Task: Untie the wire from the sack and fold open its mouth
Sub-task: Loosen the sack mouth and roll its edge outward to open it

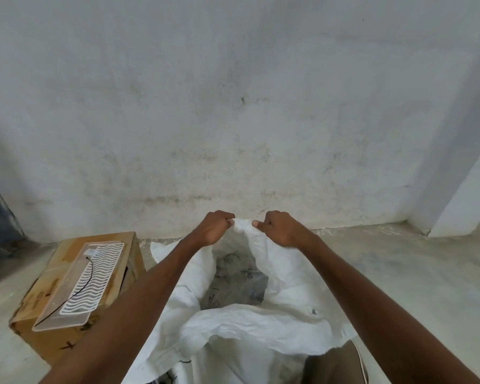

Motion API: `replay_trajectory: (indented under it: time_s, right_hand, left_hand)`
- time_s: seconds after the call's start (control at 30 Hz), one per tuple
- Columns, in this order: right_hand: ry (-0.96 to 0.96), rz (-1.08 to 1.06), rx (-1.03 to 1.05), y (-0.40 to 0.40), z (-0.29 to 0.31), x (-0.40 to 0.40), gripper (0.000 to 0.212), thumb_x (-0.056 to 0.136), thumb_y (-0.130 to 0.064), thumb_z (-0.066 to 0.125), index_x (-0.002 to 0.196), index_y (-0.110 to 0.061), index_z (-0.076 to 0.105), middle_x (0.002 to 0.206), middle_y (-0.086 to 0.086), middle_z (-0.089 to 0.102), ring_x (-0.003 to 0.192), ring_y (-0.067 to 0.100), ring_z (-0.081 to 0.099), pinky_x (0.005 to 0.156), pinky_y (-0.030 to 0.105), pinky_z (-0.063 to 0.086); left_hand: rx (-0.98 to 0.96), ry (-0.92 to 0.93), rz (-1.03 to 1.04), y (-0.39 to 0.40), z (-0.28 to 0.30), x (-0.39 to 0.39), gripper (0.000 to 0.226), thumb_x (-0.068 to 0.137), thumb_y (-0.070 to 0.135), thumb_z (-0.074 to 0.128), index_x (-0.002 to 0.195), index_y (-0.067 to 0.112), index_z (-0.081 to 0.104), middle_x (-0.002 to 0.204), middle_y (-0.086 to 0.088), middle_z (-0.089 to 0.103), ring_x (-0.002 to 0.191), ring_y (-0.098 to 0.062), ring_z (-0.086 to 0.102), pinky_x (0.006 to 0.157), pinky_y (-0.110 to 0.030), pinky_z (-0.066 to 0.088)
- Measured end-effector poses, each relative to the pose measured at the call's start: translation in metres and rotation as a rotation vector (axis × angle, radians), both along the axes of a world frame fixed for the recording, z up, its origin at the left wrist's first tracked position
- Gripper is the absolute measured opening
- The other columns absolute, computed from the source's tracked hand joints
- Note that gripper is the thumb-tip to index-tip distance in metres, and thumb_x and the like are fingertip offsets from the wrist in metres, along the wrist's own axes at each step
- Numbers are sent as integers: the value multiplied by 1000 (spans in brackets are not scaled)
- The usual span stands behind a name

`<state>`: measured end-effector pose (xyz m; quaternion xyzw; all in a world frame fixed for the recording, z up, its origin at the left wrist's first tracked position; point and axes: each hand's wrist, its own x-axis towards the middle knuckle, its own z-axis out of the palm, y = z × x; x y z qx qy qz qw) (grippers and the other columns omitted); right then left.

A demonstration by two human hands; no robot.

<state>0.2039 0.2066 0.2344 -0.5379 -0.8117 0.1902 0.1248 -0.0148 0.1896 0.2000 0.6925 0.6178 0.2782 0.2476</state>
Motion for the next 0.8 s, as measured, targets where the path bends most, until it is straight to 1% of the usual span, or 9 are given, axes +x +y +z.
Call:
replay_trajectory:
  time_s: [0.1,0.2,0.33,0.4,0.5,0.6,0.67,0.73,0.8]
  right_hand:
    - [64,-8,-45,-2,-9,8,50,104,-42,48,65,-12,38,63,3,44,55,13,40,54,27,31]
    - [159,-105,-81,0,-2,9,53,104,-35,49,59,-14,33,57,0,37,51,13,36,53,27,29]
    - [219,-154,-305,2,14,13,41,104,-41,48,92,-5,64,84,9,63,71,18,57,70,28,44]
    - [274,-161,-377,1,15,16,49,104,-48,44,107,-3,65,94,10,66,79,21,63,78,32,48]
    - [252,-143,-284,-6,12,22,54,104,-53,38,79,-9,57,70,2,54,62,14,51,64,27,41]
    - [46,-121,-143,-13,1,32,51,104,-51,40,65,-17,39,67,-2,46,60,12,44,60,28,34]
    - [98,-114,-175,-16,-4,38,52,104,-47,44,63,-15,37,64,0,44,56,13,41,57,28,32]
    - [252,-154,-222,-20,0,41,50,104,-46,44,68,-12,47,70,5,53,61,15,50,61,28,36]
    - [407,-218,-329,-22,10,42,49,105,-47,43,100,-4,65,104,13,69,94,26,66,81,31,45]
  left_hand:
    - [-45,116,-10,4,1,7,27,104,14,43,78,19,46,92,-3,49,87,-19,44,80,-30,34]
    - [-2,-38,-51,-3,-1,16,24,101,26,52,85,10,61,91,-2,64,87,-25,57,77,-31,40]
    - [107,-72,-240,-14,-3,32,24,96,48,59,115,34,63,103,9,67,94,-10,63,83,-24,49]
    - [149,24,-235,-8,-9,38,19,100,38,56,111,25,64,98,5,66,91,-15,61,83,-30,48]
    - [179,145,-188,2,-9,42,22,105,19,48,93,6,61,88,-9,62,83,-26,56,79,-36,41]
    - [79,139,-76,4,2,31,33,106,14,40,74,11,48,76,-4,52,73,-20,47,72,-33,32]
    - [-24,38,-1,9,4,20,36,100,10,40,65,15,39,67,-2,45,66,-18,39,69,-33,28]
    - [-45,-52,8,9,3,19,33,101,19,43,70,11,47,72,-3,54,69,-21,45,70,-34,33]
    - [21,-120,-46,3,2,29,26,104,39,49,102,19,65,100,6,66,91,-12,60,79,-27,44]
